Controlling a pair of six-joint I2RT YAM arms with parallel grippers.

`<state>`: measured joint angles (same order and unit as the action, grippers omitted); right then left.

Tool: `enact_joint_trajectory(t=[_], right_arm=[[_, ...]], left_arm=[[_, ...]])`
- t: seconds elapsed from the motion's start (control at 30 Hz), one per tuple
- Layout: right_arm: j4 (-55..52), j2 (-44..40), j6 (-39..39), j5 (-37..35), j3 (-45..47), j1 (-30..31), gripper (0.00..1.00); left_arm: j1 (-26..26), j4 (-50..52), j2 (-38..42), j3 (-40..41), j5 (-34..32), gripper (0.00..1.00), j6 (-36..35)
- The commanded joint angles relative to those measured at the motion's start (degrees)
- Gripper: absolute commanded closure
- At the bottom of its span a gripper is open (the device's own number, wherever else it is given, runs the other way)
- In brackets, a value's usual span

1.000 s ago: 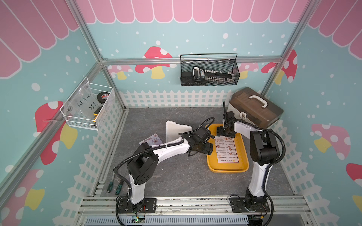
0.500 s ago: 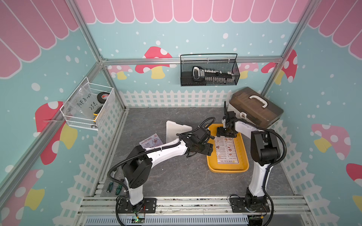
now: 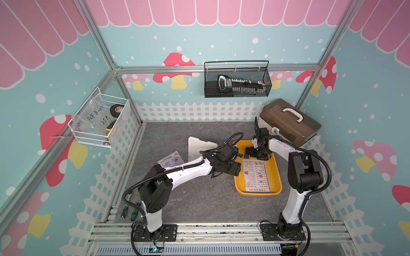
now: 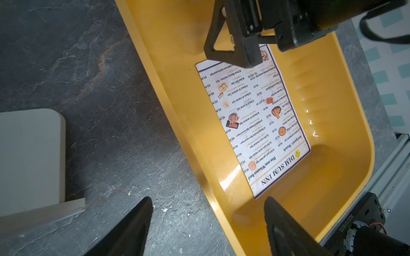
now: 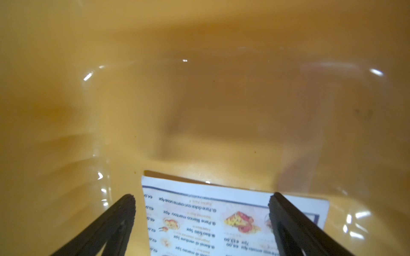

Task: Replace the menus in the menu holders
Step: Adjust the menu at the storage box.

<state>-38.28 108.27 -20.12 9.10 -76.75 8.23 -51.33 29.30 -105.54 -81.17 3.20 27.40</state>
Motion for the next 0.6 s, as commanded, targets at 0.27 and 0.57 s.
enact_joint_trajectory(t=[0.27, 0.57], right_arm=[[-3.7, -11.9, -6.5, -6.5, 12.6, -3.5, 0.01], [3.1, -10.3, -9.6, -3.5, 19.1, -5.6, 0.02]], left_arm=[[0.6, 0.3, -2.6, -2.5, 3.2, 0.2, -0.8], [1.1, 0.2, -4.2, -3.6, 4.8, 0.2, -1.5]])
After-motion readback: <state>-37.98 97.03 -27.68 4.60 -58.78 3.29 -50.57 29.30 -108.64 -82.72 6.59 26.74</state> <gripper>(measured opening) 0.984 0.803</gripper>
